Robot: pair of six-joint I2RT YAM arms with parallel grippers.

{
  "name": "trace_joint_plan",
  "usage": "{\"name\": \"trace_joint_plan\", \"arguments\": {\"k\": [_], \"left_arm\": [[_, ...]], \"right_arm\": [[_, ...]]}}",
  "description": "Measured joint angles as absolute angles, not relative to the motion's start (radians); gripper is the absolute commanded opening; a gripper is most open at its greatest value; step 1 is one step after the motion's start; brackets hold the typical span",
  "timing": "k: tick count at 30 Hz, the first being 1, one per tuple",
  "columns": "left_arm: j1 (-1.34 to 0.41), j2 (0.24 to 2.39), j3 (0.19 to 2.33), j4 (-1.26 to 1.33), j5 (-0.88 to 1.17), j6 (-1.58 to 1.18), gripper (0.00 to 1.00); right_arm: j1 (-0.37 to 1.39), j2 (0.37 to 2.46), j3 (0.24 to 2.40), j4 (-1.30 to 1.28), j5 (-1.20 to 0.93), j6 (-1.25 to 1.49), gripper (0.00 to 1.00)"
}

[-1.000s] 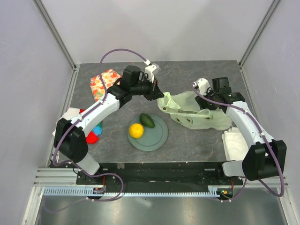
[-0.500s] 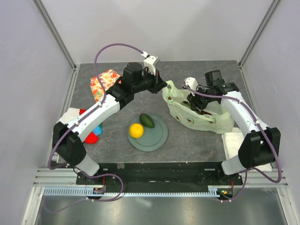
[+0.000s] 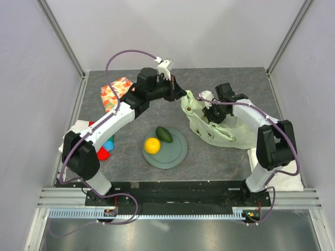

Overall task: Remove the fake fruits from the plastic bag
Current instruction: Adjust the plastic bag at the center of the board.

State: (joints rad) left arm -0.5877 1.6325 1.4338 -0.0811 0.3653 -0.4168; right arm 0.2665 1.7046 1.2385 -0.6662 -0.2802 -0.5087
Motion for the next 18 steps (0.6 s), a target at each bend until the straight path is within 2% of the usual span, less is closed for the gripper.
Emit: {"name": "trace_joint_plan", "arguments": {"k": [8,9,10,13,18], "left_arm": [[-0.588,1.562,1.297,-0.072,0.426,-0.272,0.02],[-0.59,1.562,1.291,-0.071,0.43,-0.257,0.02],[-0.591,1.562,1.283,-0.072,0.433,-0.237,0.02],[-0.598,1.562,1.264,-0.069,0.447,-0.184,0.02],[-0.629,1.562,1.231,-0.049,0.446,-0.122,0.02]], "right_arm": [[0.154,1.726,1.381,-0.495,-0.013,-0.44,0.43],[0.147,1.725,1.397,-0.477,0.008,-0.432,0.45],[0.144,1.721,1.405,-0.462,0.024,-0.423,0.52],[0.147,1.694,1.401,-0.461,0.043,-0.404,0.6],[0.153,1.591,1.401,-0.543,-0.043,-0.383,0.63]]}}
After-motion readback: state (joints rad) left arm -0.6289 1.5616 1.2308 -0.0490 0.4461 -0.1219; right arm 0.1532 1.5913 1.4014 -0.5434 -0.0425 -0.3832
